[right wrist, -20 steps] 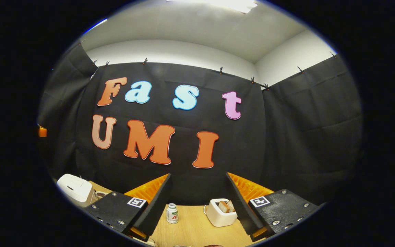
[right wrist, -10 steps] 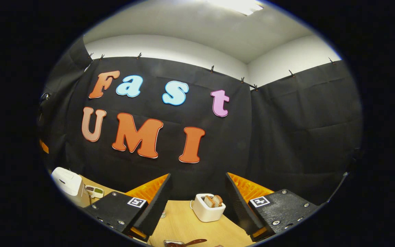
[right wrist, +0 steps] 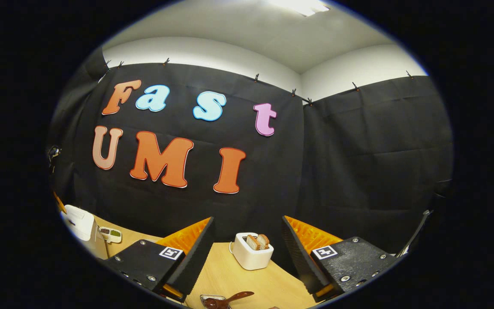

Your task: Close the left gripper, press the button to open the rice cooker; take a wooden spoon from the chopstick holder with the right hand, scoop a spoonful of rice and pour it into the rice cooker, then put the wooden spoon back into the chopstick holder.

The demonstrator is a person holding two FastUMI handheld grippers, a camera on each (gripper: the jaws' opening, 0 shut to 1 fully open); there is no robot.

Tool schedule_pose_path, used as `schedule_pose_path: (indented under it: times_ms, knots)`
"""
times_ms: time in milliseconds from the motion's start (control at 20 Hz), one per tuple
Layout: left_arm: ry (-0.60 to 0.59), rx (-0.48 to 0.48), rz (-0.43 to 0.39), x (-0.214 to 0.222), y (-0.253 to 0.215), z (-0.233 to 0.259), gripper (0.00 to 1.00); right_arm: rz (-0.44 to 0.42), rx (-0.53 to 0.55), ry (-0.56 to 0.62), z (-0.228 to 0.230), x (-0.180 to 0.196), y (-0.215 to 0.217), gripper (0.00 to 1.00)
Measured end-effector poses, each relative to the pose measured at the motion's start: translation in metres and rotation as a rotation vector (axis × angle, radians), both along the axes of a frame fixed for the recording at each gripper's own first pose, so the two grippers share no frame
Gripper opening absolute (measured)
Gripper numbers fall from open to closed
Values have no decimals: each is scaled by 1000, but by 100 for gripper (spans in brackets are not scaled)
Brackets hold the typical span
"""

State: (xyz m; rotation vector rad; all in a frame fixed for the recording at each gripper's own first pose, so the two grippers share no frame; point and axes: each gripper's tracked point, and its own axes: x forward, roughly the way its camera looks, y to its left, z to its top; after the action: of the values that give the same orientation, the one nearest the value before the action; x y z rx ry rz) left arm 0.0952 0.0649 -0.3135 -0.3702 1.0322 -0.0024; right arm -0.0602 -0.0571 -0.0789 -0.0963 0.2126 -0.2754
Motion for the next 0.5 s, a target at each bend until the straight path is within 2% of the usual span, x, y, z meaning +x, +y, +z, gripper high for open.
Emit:
schedule_pose_path:
  times_ms: [250, 500]
  knots:
    - [104, -43, 23, 2, 1, -40, 5, -23, -6, 24, -11, -3, -4, 94]
    - [103, -23, 1, 2, 1, -44, 5, -35, 21, 52, -27, -3, -4, 94]
